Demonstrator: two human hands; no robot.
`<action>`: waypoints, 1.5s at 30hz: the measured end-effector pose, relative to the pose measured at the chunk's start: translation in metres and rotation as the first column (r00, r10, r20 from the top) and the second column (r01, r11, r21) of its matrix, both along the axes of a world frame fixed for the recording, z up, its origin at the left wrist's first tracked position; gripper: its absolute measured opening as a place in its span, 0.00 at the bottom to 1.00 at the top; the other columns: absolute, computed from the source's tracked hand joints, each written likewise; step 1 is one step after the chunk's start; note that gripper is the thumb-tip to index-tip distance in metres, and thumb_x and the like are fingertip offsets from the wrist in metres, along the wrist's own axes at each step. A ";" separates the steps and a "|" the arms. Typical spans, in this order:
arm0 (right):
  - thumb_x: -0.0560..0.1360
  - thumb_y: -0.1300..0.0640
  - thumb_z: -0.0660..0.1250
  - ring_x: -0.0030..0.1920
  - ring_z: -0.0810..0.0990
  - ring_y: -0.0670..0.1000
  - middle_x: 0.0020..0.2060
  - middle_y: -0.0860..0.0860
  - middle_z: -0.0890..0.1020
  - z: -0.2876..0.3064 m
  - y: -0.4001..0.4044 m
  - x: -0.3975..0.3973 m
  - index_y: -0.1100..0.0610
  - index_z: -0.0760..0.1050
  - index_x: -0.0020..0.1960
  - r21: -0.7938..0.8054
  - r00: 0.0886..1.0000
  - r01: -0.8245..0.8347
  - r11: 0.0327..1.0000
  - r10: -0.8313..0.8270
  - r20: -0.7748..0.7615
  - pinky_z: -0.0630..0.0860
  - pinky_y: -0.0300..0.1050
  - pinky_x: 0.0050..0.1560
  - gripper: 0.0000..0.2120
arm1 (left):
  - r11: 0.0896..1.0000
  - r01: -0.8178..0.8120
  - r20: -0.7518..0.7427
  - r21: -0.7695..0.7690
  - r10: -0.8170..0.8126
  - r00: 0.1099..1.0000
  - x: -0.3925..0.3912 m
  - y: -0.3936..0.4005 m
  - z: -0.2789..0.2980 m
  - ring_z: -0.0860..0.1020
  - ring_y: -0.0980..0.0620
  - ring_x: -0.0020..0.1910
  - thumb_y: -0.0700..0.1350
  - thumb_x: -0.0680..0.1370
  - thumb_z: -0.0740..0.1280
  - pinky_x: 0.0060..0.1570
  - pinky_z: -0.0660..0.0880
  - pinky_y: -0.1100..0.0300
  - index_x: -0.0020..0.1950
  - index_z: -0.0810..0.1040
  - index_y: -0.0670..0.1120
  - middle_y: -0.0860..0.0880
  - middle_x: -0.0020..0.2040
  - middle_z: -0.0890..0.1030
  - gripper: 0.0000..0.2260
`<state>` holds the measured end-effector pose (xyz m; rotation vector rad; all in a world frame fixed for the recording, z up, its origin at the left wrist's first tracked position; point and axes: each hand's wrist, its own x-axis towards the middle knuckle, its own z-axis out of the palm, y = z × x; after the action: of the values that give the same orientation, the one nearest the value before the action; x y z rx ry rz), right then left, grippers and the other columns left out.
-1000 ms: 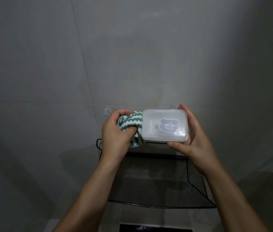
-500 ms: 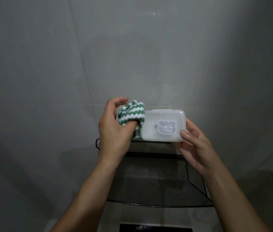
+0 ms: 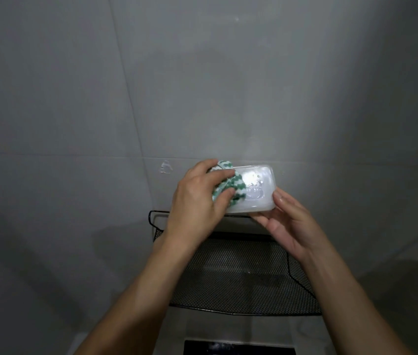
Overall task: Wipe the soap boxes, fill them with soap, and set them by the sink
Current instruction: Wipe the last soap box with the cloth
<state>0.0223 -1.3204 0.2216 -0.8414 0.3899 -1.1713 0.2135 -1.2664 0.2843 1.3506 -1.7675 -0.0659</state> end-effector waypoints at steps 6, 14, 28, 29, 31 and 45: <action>0.72 0.56 0.70 0.61 0.81 0.61 0.61 0.63 0.81 0.004 0.002 0.006 0.61 0.76 0.66 -0.007 0.997 -0.025 1.000 0.025 -0.077 0.81 0.55 0.55 0.24 | 0.990 -0.116 0.048 -0.086 0.120 0.992 -0.011 -0.002 0.002 0.80 0.44 0.54 0.31 0.70 0.72 0.55 0.74 0.55 0.65 0.79 0.43 0.44 0.54 0.84 0.23; 0.77 0.59 0.62 0.50 0.85 0.56 0.50 0.59 0.85 0.010 0.002 0.014 0.62 0.76 0.63 0.011 1.000 0.006 1.000 -0.006 -0.025 0.83 0.56 0.53 0.16 | 0.985 0.142 0.157 -0.100 -0.125 0.980 -0.035 -0.011 0.018 0.79 0.42 0.56 0.30 0.68 0.71 0.59 0.72 0.54 0.53 0.84 0.39 0.44 0.53 0.84 0.15; 0.73 0.61 0.64 0.54 0.85 0.59 0.53 0.60 0.85 0.024 0.007 -0.004 0.61 0.78 0.60 0.044 0.995 0.069 0.997 -0.066 -0.068 0.84 0.57 0.50 0.15 | 0.994 -0.038 -0.017 -0.099 0.037 0.999 0.006 -0.018 0.023 0.80 0.50 0.51 0.35 0.72 0.73 0.52 0.65 0.77 0.54 0.85 0.43 0.45 0.52 0.83 0.12; 0.74 0.60 0.64 0.53 0.85 0.58 0.53 0.59 0.85 0.024 0.008 -0.001 0.60 0.78 0.60 0.024 0.994 0.053 0.998 -0.050 -0.092 0.84 0.55 0.50 0.15 | 0.995 -0.020 0.015 -0.094 0.022 1.000 0.005 -0.021 0.027 0.80 0.49 0.51 0.35 0.72 0.72 0.52 0.67 0.74 0.55 0.85 0.43 0.45 0.52 0.83 0.13; 0.74 0.60 0.64 0.53 0.85 0.56 0.53 0.57 0.86 0.025 0.008 0.004 0.59 0.78 0.61 -0.008 0.990 0.024 1.000 -0.025 -0.139 0.83 0.55 0.52 0.16 | 0.996 0.031 0.091 -0.084 -0.023 0.996 -0.002 -0.026 0.034 0.80 0.47 0.53 0.35 0.72 0.71 0.55 0.71 0.65 0.56 0.84 0.43 0.45 0.53 0.83 0.14; 0.70 0.66 0.68 0.49 0.85 0.57 0.50 0.60 0.85 0.027 0.008 0.002 0.58 0.79 0.58 -0.018 0.985 0.051 0.999 -0.054 -0.162 0.82 0.58 0.55 0.17 | 0.964 0.266 0.317 -0.003 -0.252 0.915 -0.025 -0.038 0.037 0.77 0.45 0.61 0.35 0.74 0.63 0.57 0.74 0.50 0.66 0.77 0.46 0.48 0.62 0.79 0.20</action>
<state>0.0241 -1.3126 0.2483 -0.9471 0.5414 -1.1585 0.1889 -1.3046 0.3213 1.1310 -2.1977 0.0482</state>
